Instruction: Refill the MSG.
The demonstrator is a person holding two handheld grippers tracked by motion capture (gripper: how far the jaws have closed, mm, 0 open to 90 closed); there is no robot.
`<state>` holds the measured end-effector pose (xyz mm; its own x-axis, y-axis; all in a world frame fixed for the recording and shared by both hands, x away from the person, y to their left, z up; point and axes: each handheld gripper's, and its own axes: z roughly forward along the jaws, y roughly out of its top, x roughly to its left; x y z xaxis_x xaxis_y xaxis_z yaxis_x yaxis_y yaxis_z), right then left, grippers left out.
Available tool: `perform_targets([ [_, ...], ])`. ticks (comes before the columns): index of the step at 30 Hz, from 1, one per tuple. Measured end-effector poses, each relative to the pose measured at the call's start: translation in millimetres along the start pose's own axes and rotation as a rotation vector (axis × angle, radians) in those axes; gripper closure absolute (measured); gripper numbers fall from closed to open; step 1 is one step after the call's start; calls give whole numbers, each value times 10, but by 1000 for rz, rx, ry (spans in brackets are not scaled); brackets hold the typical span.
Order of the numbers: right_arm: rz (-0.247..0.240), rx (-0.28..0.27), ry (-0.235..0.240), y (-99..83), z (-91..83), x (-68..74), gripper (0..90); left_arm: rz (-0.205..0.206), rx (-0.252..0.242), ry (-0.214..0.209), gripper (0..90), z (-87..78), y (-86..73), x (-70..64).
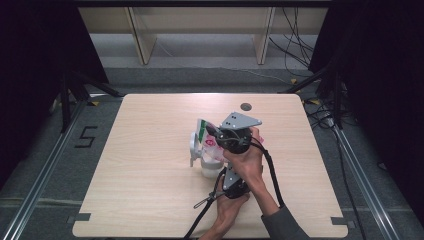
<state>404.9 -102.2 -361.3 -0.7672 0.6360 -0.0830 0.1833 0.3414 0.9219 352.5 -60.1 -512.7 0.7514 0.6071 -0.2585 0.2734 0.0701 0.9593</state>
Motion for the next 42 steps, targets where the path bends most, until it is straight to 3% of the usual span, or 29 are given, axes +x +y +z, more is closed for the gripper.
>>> perform_targets([
  [2,-15,-1,-2,9,-9,-4,899,0,-5,2,772,0,5,-2],
  [9,10,-2,-5,14,-1,25,900,-2,-10,3,773,-2,7,2],
  [14,-29,-8,-5,10,18,2,900,2,-6,4,773,-1,4,6],
  [17,6,2,-3,14,-8,13,900,5,-6,4,773,2,8,2],
  [19,-31,-4,-1,17,-1,-16,900,5,-3,2,773,6,1,0],
  [24,1,15,8,6,1,-2,900,3,-7,1,773,4,-2,4],
  [31,-17,3,0,0,28,-2,899,1,-5,-3,773,3,-7,24],
  [33,2,7,-5,5,11,13,900,-5,-6,-2,773,-1,-4,11],
  [34,-22,-4,3,12,14,2,900,-5,-10,1,773,0,-3,7],
  [37,-22,-6,-9,6,23,7,899,-11,-8,-6,773,4,-9,12],
  [41,5,7,-6,6,12,13,900,-2,-8,-3,773,-2,-3,20],
  [42,-32,-9,-1,12,17,-1,899,0,-13,-1,773,3,-1,27],
])
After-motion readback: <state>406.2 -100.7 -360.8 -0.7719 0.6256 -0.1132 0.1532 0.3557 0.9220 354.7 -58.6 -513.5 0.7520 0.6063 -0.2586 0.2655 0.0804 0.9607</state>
